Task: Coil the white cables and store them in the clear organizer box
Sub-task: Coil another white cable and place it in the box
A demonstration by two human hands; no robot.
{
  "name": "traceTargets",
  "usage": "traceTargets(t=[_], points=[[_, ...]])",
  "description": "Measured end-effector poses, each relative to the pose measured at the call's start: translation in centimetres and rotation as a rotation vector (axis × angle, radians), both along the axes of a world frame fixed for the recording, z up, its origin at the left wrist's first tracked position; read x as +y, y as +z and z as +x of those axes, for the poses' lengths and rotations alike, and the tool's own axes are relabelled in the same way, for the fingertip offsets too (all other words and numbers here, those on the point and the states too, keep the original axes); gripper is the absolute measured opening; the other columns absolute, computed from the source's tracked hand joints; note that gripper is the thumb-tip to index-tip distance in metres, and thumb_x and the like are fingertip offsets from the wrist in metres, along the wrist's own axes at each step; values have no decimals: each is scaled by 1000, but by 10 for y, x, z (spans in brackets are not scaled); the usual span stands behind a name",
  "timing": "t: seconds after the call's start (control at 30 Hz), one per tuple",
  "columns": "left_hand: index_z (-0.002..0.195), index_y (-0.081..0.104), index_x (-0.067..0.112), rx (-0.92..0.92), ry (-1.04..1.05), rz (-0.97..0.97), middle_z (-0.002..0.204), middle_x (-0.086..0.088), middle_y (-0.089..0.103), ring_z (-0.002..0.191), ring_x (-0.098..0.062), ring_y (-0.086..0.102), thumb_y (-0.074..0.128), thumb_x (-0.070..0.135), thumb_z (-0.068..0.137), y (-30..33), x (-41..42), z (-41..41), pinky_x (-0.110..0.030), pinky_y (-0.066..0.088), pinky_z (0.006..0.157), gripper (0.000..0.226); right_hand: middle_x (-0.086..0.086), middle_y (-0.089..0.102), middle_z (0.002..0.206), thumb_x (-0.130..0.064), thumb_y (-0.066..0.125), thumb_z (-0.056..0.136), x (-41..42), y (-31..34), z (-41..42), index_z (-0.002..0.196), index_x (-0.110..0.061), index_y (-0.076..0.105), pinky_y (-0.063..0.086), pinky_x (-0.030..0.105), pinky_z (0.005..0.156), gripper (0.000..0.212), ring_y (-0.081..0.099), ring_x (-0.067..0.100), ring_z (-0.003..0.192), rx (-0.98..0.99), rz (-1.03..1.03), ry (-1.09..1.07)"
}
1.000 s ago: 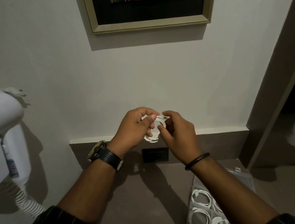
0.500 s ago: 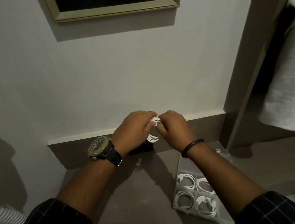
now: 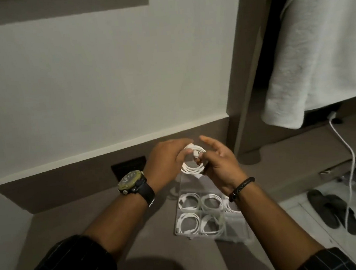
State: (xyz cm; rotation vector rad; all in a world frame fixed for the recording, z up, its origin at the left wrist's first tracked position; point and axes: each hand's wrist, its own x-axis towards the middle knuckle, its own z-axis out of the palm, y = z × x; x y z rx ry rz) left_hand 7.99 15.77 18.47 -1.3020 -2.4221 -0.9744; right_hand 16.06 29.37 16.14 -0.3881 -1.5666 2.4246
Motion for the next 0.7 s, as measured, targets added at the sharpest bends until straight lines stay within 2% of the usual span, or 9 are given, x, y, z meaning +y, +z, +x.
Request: traceTargets(t=[0.07, 0.13, 0.2, 0.27, 0.33, 0.47, 0.53, 0.6, 0.7], points=[[106, 70, 19, -180, -44, 26, 100, 2, 74, 89, -12, 66, 61, 24, 89, -26, 20, 14, -27, 50, 78, 20, 10, 62, 71, 3, 54, 83, 20, -20, 21, 110, -18, 63, 45, 27, 57, 36, 53, 16, 61, -78, 135, -53], [101, 72, 21, -354, -80, 14, 96, 6, 73, 83, -5, 64, 65, 22, 87, -55, 39, 29, -19, 46, 73, 16, 12, 64, 74, 2, 55, 82, 37, -41, 44, 100, -13, 70, 40, 25, 52, 27, 49, 17, 60, -187, 286, -47], [95, 72, 16, -508, -99, -15, 90, 2, 73, 80, -9, 64, 67, 20, 85, -83, 57, 43, -22, 46, 70, 11, 15, 66, 76, 1, 56, 81, 49, -58, 67, 97, -7, 72, 39, 23, 50, 24, 50, 19, 60, -296, 359, -42], [90, 72, 12, -623, -113, -50, 85, -3, 72, 76, -16, 64, 68, 18, 84, -108, 74, 57, -27, 48, 68, 9, 13, 67, 76, 4, 58, 81, 60, -75, 87, 97, -1, 71, 43, 16, 49, 21, 56, 8, 56, -353, 408, -69], [87, 72, 12, -692, -116, -107, 81, -1, 70, 69, -15, 62, 69, 16, 83, -129, 87, 69, -26, 48, 64, 6, 8, 67, 71, 6, 62, 80, 70, -90, 101, 94, 4, 71, 43, 10, 49, 16, 56, -3, 50, -396, 467, -92], [80, 73, 9, -681, -236, -246, 73, -1, 68, 62, -9, 58, 66, 18, 79, -155, 97, 77, -29, 45, 65, 11, 7, 67, 64, 2, 66, 79, 76, -125, 115, 81, -1, 72, 46, 17, 50, 7, 58, 1, 48, -516, 536, -90], [80, 74, 9, -607, -296, -312, 73, -6, 69, 70, -18, 59, 63, 26, 76, -163, 98, 74, -28, 41, 68, 21, 6, 67, 62, 0, 68, 77, 71, -139, 115, 73, -7, 72, 49, 24, 53, 10, 58, 7, 50, -568, 548, -113], [82, 75, 12, -512, -285, -376, 76, -11, 69, 77, -25, 58, 59, 32, 75, -170, 97, 72, -29, 38, 70, 27, 6, 67, 62, -3, 69, 77, 66, -144, 112, 72, -7, 73, 48, 23, 50, 7, 57, 9, 50, -602, 583, -145], [77, 71, 11, -387, -172, -340, 75, -10, 68, 75, -28, 59, 61, 34, 73, -181, 94, 72, -35, 44, 70, 25, 12, 69, 69, -13, 70, 77, 66, -151, 105, 70, -6, 73, 50, 30, 62, 10, 63, 20, 65, -593, 883, -133]])
